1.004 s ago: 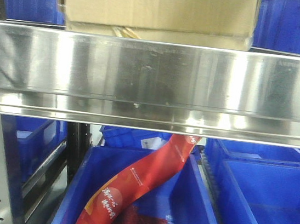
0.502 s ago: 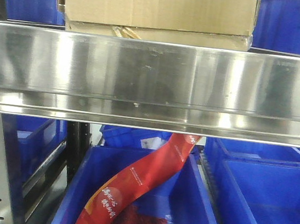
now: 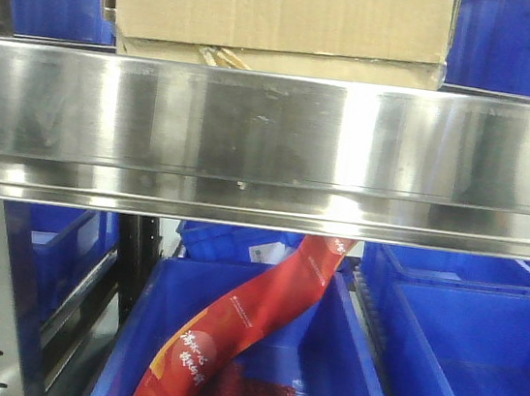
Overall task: Stack two boxes on right shelf middle
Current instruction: 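Withdraw both grippers upward away from the placed boxes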
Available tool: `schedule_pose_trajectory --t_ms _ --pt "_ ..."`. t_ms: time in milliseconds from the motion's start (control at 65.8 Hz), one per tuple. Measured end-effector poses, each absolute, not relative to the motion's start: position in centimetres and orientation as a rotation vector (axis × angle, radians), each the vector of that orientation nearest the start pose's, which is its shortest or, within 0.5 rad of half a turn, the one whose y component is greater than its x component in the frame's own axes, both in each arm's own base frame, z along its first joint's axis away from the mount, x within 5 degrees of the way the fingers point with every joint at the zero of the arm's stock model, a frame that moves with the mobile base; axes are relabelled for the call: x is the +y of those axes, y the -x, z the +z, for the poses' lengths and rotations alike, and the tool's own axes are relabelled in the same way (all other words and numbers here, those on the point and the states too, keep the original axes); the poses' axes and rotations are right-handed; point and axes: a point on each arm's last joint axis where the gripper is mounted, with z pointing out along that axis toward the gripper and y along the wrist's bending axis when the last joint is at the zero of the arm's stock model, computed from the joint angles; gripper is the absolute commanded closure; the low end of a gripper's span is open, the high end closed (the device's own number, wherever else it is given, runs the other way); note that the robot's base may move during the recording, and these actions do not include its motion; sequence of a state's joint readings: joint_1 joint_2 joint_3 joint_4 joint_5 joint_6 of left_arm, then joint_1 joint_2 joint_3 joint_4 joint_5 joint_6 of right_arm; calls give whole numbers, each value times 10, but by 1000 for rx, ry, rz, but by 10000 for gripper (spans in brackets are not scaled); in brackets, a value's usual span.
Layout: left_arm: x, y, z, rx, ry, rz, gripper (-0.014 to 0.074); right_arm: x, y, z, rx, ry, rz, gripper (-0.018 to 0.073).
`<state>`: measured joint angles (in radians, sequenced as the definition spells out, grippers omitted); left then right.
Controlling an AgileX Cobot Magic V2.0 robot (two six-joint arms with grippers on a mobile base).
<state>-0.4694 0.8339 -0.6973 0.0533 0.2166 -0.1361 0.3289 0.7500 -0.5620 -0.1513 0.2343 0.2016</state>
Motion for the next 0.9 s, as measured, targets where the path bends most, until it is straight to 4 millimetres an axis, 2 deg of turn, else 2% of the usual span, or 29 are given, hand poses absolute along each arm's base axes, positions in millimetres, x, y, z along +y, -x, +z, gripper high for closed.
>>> schedule_pose_trajectory --t_ms 152,380,897 --pt "-69 -138 331 1797 -343 -382 707 41 -130 311 1862 228 228 721" --pt "-58 -116 345 1671 -318 -409 707 35 -113 323 1767 214 243 721" --pt "-57 -113 350 1615 -309 -420 707 33 -108 324 1752 197 263 721"
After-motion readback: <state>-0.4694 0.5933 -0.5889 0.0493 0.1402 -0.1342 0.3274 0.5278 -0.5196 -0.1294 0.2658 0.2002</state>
